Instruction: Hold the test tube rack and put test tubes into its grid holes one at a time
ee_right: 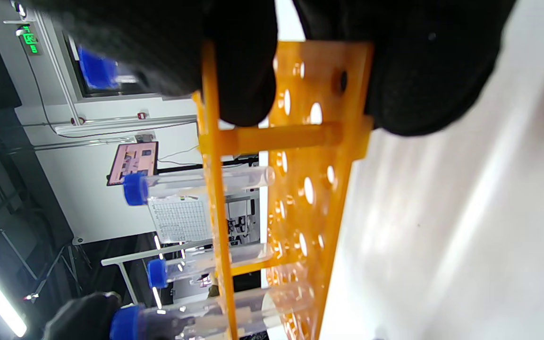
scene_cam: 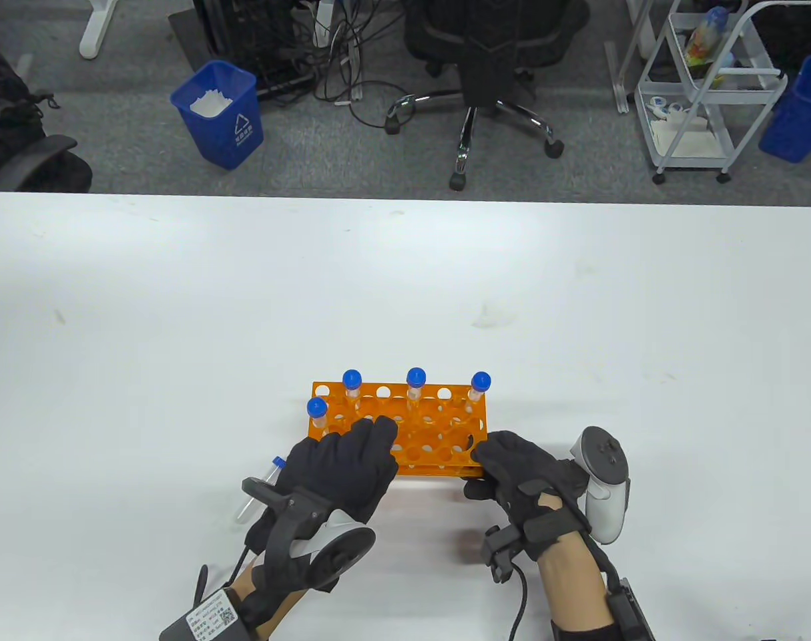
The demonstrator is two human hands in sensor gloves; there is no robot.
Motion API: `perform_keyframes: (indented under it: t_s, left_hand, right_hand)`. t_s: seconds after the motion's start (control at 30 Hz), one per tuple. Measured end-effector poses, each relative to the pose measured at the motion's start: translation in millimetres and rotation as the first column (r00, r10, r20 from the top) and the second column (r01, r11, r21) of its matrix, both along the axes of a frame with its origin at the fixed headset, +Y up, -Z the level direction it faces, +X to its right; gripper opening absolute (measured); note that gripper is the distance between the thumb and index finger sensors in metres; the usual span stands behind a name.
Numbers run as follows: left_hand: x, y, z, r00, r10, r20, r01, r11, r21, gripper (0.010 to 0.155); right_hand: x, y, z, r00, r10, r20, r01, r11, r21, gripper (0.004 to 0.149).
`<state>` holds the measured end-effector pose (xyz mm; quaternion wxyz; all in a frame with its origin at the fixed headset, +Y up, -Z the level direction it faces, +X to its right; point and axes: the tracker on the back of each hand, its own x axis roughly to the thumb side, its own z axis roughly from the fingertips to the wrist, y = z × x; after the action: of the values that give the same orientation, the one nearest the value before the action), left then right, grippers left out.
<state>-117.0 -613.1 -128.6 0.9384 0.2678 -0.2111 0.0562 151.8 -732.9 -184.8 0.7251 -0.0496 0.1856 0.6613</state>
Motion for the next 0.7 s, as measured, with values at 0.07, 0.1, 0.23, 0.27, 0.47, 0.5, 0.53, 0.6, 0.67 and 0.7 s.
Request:
perform_keyframes:
  t_s: [0.07,0.1,0.23,0.27,0.47,0.5,0.53,0.6,0.67,0.7]
  left_hand:
    - [0,1,1,1.0,-0.029,-0.007,0.029,1.0,-0.009,0.061]
    - [0,1,2,0.999,-0.043,-0.011,0.043,0.999,-0.005,0.063]
    - [-2,2,3,0.999,-0.049,-0.01,0.049,0.999,-0.009,0.067]
    - [-3,2,3,0.999,-0.048,-0.008,0.048,0.999,-0.018,0.068]
    - [-10,16,14,0.999,-0.037,-0.011,0.037,0.999,-0.002,0.068]
    - [-13,22,17,1.0,-0.02,-0.012,0.02,1.0,0.015,0.067]
    - [-17,28,20,1.0,0.001,-0.011,-0.001,0.999,0.033,0.067]
    - [-28,41,25,0.999,0.052,-0.013,-0.051,0.996,0.068,0.064]
    - [-40,52,27,0.995,0.098,-0.024,-0.095,0.991,0.097,0.06]
    - [-48,57,26,0.992,0.121,-0.035,-0.116,0.987,0.113,0.058]
  right_hand:
    - [0,0,0,1.0,0.001,-0.002,-0.001,1.0,-0.001,0.042]
    - [0,0,0,1.0,-0.005,-0.002,0.004,1.0,-0.003,0.042]
    - [0,0,0,1.0,0.001,-0.006,-0.001,1.0,0.0,0.042]
    - [0,0,0,1.0,0.004,-0.008,-0.004,1.0,0.0,0.042]
    - [1,0,0,1.0,0.004,-0.004,-0.004,1.0,-0.004,0.042]
    - [1,0,0,1.0,0.005,-0.003,-0.005,1.0,-0.003,0.042]
    - [2,0,-1,1.0,0.005,0.0,-0.005,1.0,-0.003,0.042]
    - [2,0,-1,1.0,0.006,0.004,-0.006,1.0,-0.003,0.042]
    - [3,0,-1,1.0,0.004,0.006,-0.004,1.0,-0.004,0.042]
    - [3,0,-1,1.0,0.005,0.007,-0.005,1.0,-0.003,0.042]
